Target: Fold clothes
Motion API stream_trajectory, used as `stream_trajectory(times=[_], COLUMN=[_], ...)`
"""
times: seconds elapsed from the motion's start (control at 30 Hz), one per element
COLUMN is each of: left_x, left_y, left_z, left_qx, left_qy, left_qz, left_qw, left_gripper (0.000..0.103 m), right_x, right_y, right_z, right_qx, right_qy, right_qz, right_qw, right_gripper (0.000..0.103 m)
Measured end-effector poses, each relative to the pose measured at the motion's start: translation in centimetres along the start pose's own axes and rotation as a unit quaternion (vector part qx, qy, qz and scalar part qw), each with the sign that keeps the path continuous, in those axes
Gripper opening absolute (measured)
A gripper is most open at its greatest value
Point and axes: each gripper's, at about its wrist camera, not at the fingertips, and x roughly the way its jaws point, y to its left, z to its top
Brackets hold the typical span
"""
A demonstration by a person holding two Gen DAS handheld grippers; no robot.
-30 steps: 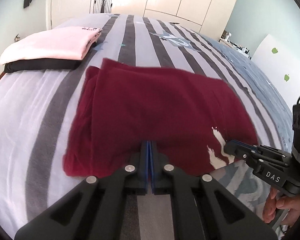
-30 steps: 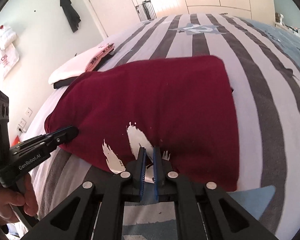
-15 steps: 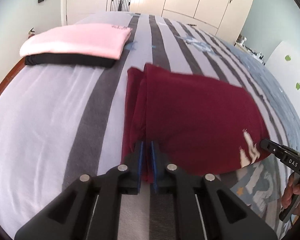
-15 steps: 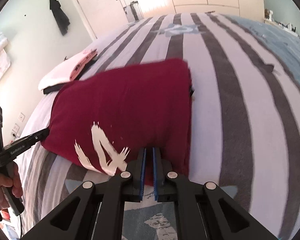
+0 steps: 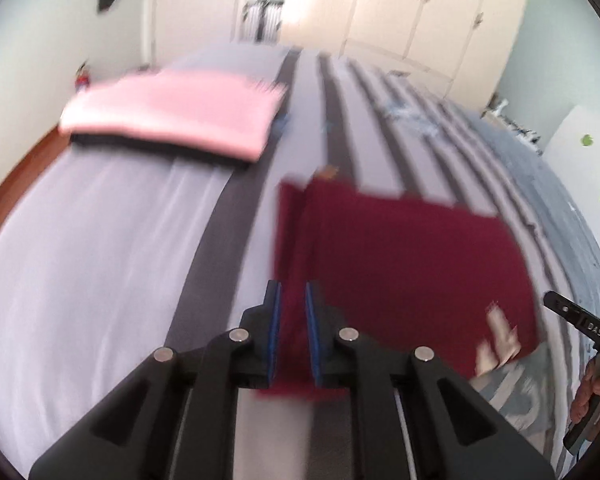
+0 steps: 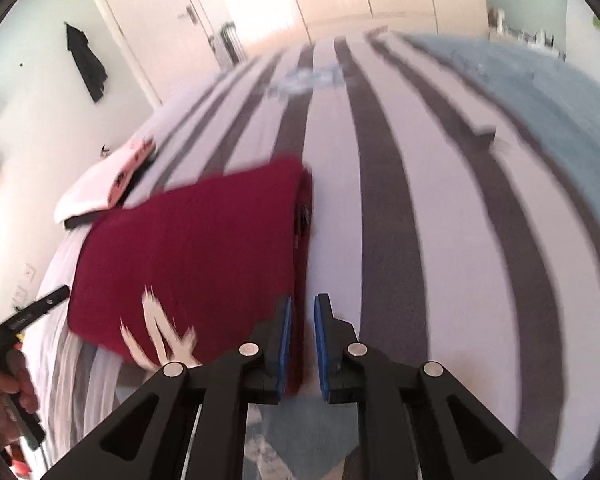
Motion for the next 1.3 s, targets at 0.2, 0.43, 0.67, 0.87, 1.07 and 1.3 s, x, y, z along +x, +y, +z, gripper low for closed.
stream_trajectory(times=[0.2, 0.43, 0.67, 0.87, 1.07, 1.3], left_x=[2.9, 7.5, 6.6, 6.7, 5.8, 5.2], left_y=[-4.9, -7.9, -7.8, -5.0, -3.2, -3.0], left_z=[2.6, 1.0, 1.9, 2.3, 3.2, 3.2], left_qx=[0.017, 0.035, 0.043, 0.038, 0.003, 0.002], left_qy=[-0.012, 0.014, 0.020, 0.020, 0.011, -0.001], left_qz=[-0.052, -0.070, -0.062, -0.050, -0.044, -0.021], left_qw=[0.9985, 0.9968, 0.9969, 0.9978, 0.9990, 0.9998], left_gripper=[0.011, 0.011, 0.011, 0.002, 0.002, 0.003], right_x=[3.3, 8.1, 9.6, 9.4, 8.1, 8.5], right_y=[5.0, 8.8, 6.8, 4.8, 3.7, 1.5], right_z=[3.2, 2.8, 2.5, 3.2, 4.1, 4.2], right_qx=[-0.038, -0.048, -0.041, -0.044, -0.045, -0.031], right_qy=[-0.012, 0.009, 0.017, 0.012, -0.003, 0.001], right_qz=[0.059, 0.083, 0.074, 0.062, 0.036, 0.021], right_qw=[0.997, 0.995, 0.996, 0.997, 0.998, 0.999], right_gripper=[0.012, 0.013, 0.013, 0.002, 0.006, 0.004])
